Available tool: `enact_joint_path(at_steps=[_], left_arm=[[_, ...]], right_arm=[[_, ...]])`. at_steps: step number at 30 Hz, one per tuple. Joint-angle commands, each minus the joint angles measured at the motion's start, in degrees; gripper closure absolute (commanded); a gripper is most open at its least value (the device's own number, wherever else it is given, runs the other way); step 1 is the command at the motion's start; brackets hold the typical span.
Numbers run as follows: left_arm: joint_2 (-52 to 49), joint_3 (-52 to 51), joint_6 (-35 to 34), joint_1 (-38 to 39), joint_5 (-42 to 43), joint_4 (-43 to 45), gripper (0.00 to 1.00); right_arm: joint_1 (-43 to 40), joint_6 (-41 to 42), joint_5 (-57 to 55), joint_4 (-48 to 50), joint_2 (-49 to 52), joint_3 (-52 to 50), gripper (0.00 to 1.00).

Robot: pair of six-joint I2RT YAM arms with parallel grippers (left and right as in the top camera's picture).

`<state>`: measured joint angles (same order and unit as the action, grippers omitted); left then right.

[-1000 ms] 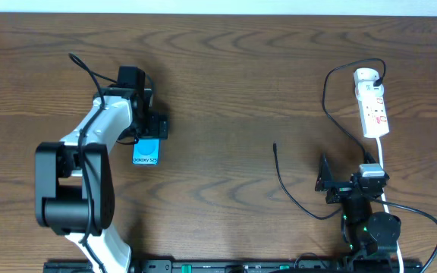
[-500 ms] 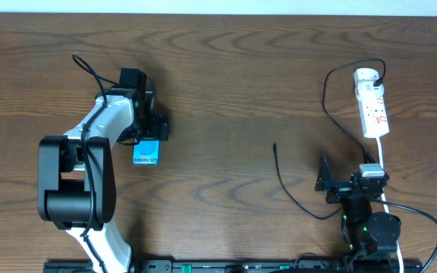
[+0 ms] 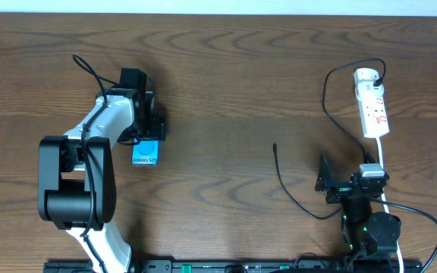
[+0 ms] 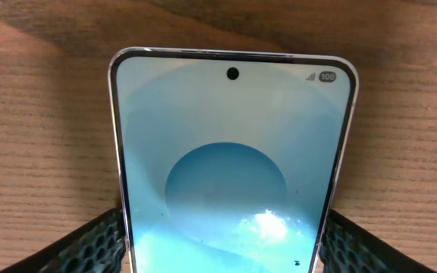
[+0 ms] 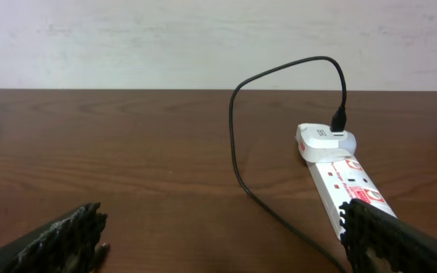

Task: Plug charger to phone and switch on socket
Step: 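Lower the left gripper and close it on the phone's bottom edge, then lift the phone with the left gripper and rotate it upright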

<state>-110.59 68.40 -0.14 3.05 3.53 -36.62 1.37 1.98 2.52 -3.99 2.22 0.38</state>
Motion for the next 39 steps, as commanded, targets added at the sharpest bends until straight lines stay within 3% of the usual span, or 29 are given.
enact_joint_path(at_steps=[1,21,24,39], left_arm=[[-2.6,-0.8,-0.2,-0.2,-0.1,-0.5,0.26],[-2.6,-0.8,-0.2,-0.2,-0.1,-0.2,0.74],[-2.6,-0.8,-0.1,-0.2,-0.1,-0.1,0.89],[1.1,1.6,-0.2,-0.2,-0.1,-2.6,0.93]], right_arm=[[0.3,0.6,-0.5,-0.3,-0.3,-0.1,0.01],[0.3,0.6,-0.5,-0.3,-0.3,-0.1,0.01],[0.3,0.6,-0.5,-0.3,-0.3,-0.1,0.01],[0.3,0.6,-0.5,-0.3,-0.3,-0.1,0.01]])
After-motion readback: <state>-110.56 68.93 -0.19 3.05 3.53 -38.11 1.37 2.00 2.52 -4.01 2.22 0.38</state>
